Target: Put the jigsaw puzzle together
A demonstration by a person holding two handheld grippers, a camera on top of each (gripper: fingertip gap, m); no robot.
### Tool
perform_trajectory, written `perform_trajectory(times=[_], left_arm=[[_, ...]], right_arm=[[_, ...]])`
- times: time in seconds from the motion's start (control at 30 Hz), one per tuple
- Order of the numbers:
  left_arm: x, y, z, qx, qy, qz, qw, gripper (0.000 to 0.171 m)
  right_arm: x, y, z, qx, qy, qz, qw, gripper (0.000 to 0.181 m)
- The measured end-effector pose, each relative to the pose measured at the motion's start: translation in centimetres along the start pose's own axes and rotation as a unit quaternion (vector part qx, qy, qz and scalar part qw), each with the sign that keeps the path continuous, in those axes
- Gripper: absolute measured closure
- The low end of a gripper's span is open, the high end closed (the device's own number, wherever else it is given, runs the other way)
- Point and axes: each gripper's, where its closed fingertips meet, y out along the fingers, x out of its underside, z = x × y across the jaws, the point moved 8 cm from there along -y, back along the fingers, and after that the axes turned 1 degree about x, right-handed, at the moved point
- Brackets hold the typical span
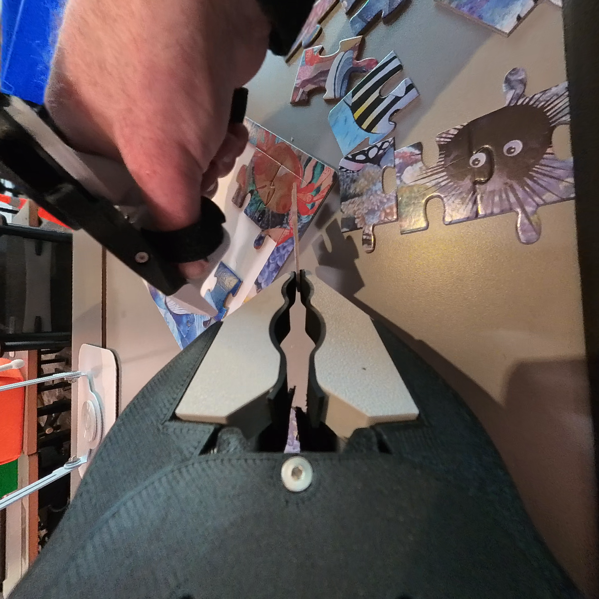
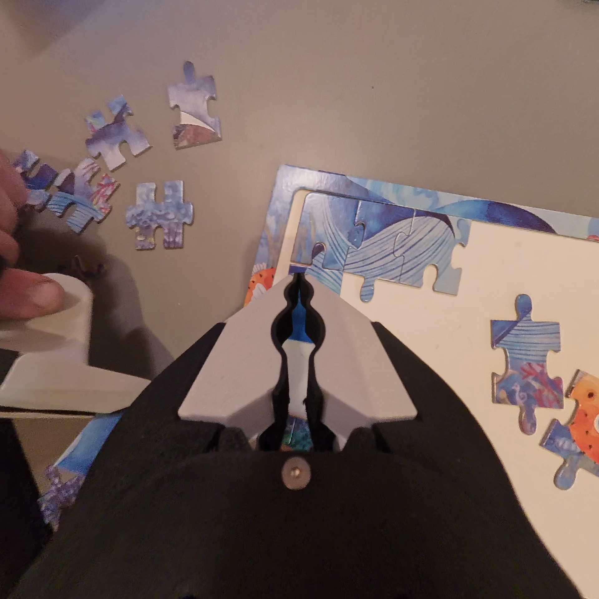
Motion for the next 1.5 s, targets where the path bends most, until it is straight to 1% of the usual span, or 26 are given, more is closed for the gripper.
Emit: perform_trajectory(times=[0.13, 0.27, 0.3, 0.47, 0.67, 0.83, 0.87, 0.97, 1.07, 1.13, 1.23, 1.3, 1.47, 1.5], left_arm=[[0.0, 0.1, 0.0, 0.003, 0.000, 0.000, 1.000, 0.171], [-0.1, 0.2, 0.1, 0.005, 0.001, -0.001, 1.000, 0.171], [-0.1, 0.2, 0.1, 0.006, 0.000, -0.001, 1.000, 0.171], [-0.1, 0.4, 0.2, 0.009, 0.000, -0.001, 1.000, 0.171], [-0.1, 0.5, 0.2, 0.011, 0.001, -0.002, 1.000, 0.171], [0.0, 0.4, 0.3, 0.010, 0.001, -0.002, 1.000, 0.171], [0.0, 0.3, 0.2, 0.010, 0.001, -0.002, 1.000, 0.171], [-0.1, 0.3, 0.2, 0.011, 0.000, 0.000, 1.000, 0.171], [-0.2, 0.3, 0.3, 0.014, 0.002, 0.001, 1.000, 0.171], [-0.2, 0.4, 0.3, 0.014, 0.003, 0.001, 1.000, 0.171], [-0.2, 0.3, 0.3, 0.012, 0.003, 0.000, 1.000, 0.171], [-0.2, 0.3, 0.3, 0.011, 0.002, -0.001, 1.000, 0.171], [-0.2, 0.3, 0.3, 0.012, 0.003, 0.000, 1.000, 0.171], [-0.2, 0.3, 0.3, 0.012, 0.004, 0.000, 1.000, 0.171]], right_arm=[[-1.2, -0.8, 0.2, 0.003, -0.003, 0.018, 1.000, 0.181], [-0.5, 0.6, 0.6, 0.012, -0.006, -0.014, 1.000, 0.181], [-0.6, 0.7, 0.7, 0.009, 0.000, -0.003, 1.000, 0.181], [-1.1, 0.5, 0.9, -0.003, 0.020, 0.010, 1.000, 0.181], [-1.0, 0.8, 1.1, 0.002, 0.010, -0.002, 1.000, 0.181], [-1.1, -0.7, 1.9, 0.006, 0.024, 0.021, 0.999, 0.181], [-0.8, -1.1, 2.0, 0.005, 0.028, 0.021, 0.999, 0.179], [0.6, -1.8, 2.1, -0.006, 0.040, 0.001, 0.999, 0.152], [1.8, -1.9, 1.3, -0.011, 0.032, -0.011, 0.999, 0.146], [2.2, -1.7, 0.9, 0.005, 0.019, -0.018, 1.000, 0.142], [2.2, -1.6, 0.7, 0.024, 0.006, -0.025, 0.999, 0.146], [2.2, -1.6, 0.5, 0.019, 0.006, -0.025, 0.999, 0.157], [2.1, -1.6, 0.3, 0.027, 0.007, -0.025, 0.999, 0.158], [2.1, -1.6, 0.2, 0.027, 0.008, -0.026, 0.999, 0.155]])
